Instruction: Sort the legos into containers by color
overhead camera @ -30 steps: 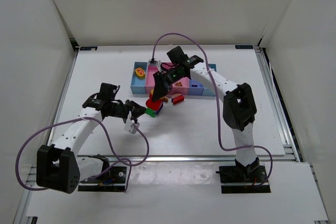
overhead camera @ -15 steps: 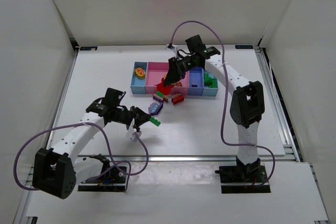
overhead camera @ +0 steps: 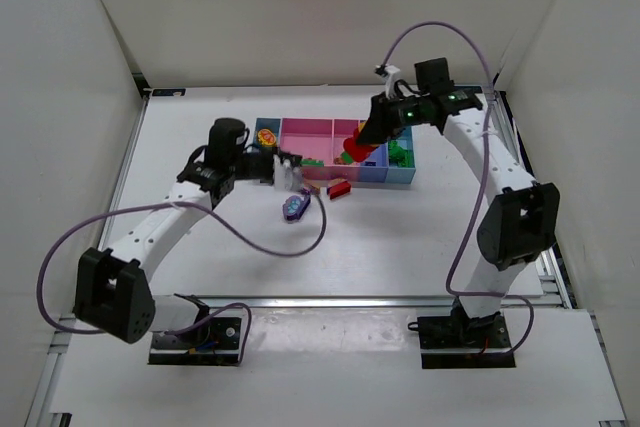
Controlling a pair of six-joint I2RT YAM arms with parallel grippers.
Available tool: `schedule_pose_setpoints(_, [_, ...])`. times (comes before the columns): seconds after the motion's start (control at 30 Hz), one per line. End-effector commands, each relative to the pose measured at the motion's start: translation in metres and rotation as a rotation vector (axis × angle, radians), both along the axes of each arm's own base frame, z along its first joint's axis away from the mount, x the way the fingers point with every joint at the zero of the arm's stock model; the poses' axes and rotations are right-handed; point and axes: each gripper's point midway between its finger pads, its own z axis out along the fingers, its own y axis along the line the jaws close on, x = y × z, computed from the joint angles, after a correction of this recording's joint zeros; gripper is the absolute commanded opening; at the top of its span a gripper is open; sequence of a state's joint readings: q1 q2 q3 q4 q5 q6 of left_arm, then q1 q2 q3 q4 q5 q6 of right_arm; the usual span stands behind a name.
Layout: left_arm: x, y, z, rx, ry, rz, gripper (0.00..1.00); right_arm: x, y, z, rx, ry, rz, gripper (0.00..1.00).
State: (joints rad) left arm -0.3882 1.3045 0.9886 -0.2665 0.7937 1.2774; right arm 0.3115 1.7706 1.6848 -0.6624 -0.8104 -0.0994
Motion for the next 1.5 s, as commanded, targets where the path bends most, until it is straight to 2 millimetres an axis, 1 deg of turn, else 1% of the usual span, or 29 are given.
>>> schedule_pose_setpoints(0.0, [0.016,-0.027,0.067,-0.279,0.295,0.169,0.10,0.027,-0.038,0.024,-0.034,-0.109,-0.201,0.00])
schedule_pose_setpoints(0.07, [0.026,-0.043,0.072,-0.352,0.418,0.217,0.10,0.039,-0.062,0.024,-0.076,-0.131,-0.324,0.00])
schedule_pose_setpoints(0.1, [0.032,-0.051,0.093,-0.399,0.445,0.225,0.10,0.042,-0.071,0.024,-0.090,-0.147,-0.361,0.00])
schedule_pose_setpoints(0.13, [0.034,-0.058,0.095,-0.446,0.572,0.260,0.10,0.047,-0.089,0.026,-0.091,-0.135,-0.434,0.00])
schedule_pose_setpoints(0.17, [0.041,-0.068,0.085,-0.450,0.656,0.273,0.10,0.048,-0.100,0.025,-0.104,-0.133,-0.490,0.00])
schedule_pose_setpoints(0.2, [0.041,-0.077,0.103,-0.503,0.742,0.273,0.10,0.051,-0.116,0.022,-0.114,-0.125,-0.545,0.00])
schedule_pose_setpoints(0.23, [0.043,-0.083,0.105,-0.516,0.796,0.271,0.10,0.051,-0.124,0.022,-0.127,-0.131,-0.573,0.00])
schedule_pose_setpoints(0.27, [0.050,-0.093,0.091,-0.518,0.905,0.293,0.10,0.051,-0.133,0.026,-0.135,-0.139,-0.617,0.00])
schedule_pose_setpoints(0.3, [0.052,-0.102,0.107,-0.535,0.909,0.258,0.10,0.051,-0.140,0.026,-0.140,-0.140,-0.642,0.00])
schedule_pose_setpoints(0.33, [0.052,-0.109,0.107,-0.549,0.998,0.266,0.10,0.052,-0.153,0.023,-0.159,-0.134,-0.688,0.00])
schedule_pose_setpoints(0.37, [0.062,-0.119,0.104,-0.558,1.044,0.274,0.10,0.048,-0.158,0.022,-0.159,-0.124,-0.711,0.00])
schedule_pose_setpoints(0.43, [0.065,-0.133,0.100,-0.569,1.184,0.284,0.10,0.046,-0.174,0.022,-0.164,-0.110,-0.766,0.00])
schedule_pose_setpoints(0.47, [0.069,-0.139,0.109,-0.582,1.206,0.277,0.10,0.042,-0.179,0.022,-0.163,-0.105,-0.787,0.00])
schedule_pose_setpoints(0.5, [0.078,-0.149,0.091,-0.565,1.259,0.302,0.10,0.040,-0.183,0.022,-0.166,-0.098,-0.801,0.00])
schedule_pose_setpoints(0.53, [0.080,-0.155,0.086,-0.566,1.308,0.317,0.10,0.037,-0.184,0.021,-0.168,-0.095,-0.808,0.00])
schedule_pose_setpoints(0.57, [0.084,-0.160,0.095,-0.577,1.305,0.302,0.10,0.037,-0.196,0.021,-0.171,-0.091,-0.838,0.00])
schedule_pose_setpoints(0.6, [0.090,-0.170,0.076,-0.555,1.339,0.329,0.10,0.034,-0.200,0.023,-0.167,-0.088,-0.852,0.00])
schedule_pose_setpoints(0.63, [0.093,-0.175,0.073,-0.549,1.348,0.338,0.10,0.032,-0.202,0.022,-0.167,-0.084,-0.856,0.00])
schedule_pose_setpoints(0.67, [0.097,-0.180,0.082,-0.563,1.337,0.332,0.10,0.031,-0.208,0.022,-0.170,-0.081,-0.869,0.00])
schedule_pose_setpoints(0.7, [0.105,-0.184,0.062,-0.549,1.374,0.386,0.10,0.029,-0.210,0.023,-0.167,-0.084,-0.876,0.00])
schedule_pose_setpoints(0.73, [0.109,-0.189,0.068,-0.561,1.369,0.391,0.10,0.028,-0.214,0.023,-0.168,-0.081,-0.887,0.00])
schedule_pose_setpoints(0.77, [0.111,-0.192,0.062,-0.558,1.381,0.412,0.10,0.027,-0.215,0.023,-0.165,-0.077,-0.890,0.00])
schedule_pose_setpoints(0.8, [0.117,-0.195,0.046,-0.544,1.400,0.452,0.10,0.025,-0.218,0.024,-0.165,-0.079,-0.898,0.00])
schedule_pose_setpoints(0.83, [0.116,-0.202,0.048,-0.545,1.380,0.446,0.10,0.024,-0.220,0.024,-0.165,-0.078,-0.905,0.00])
schedule_pose_setpoints(0.93, [0.122,-0.213,0.033,-0.533,1.320,0.487,0.10,0.021,-0.228,0.024,-0.164,-0.072,-0.926,0.00])
schedule_pose_setpoints(0.97, [0.124,-0.216,0.032,-0.534,1.306,0.491,0.10,0.020,-0.233,0.024,-0.165,-0.067,-0.940,0.00])
schedule_pose_setpoints(1.0, [0.129,-0.217,0.017,-0.516,1.295,0.538,0.10,0.019,-0.235,0.025,-0.162,-0.071,-0.948,0.00])
schedule_pose_setpoints(1.3, [0.150,-0.234,-0.007,-0.535,1.118,0.726,0.10,0.014,-0.246,0.022,-0.155,-0.057,-0.981,0.00])
schedule_pose_setpoints(1.47, [0.162,-0.229,-0.025,-0.564,1.077,0.862,0.10,0.013,-0.251,0.021,-0.157,-0.051,-0.995,0.00])
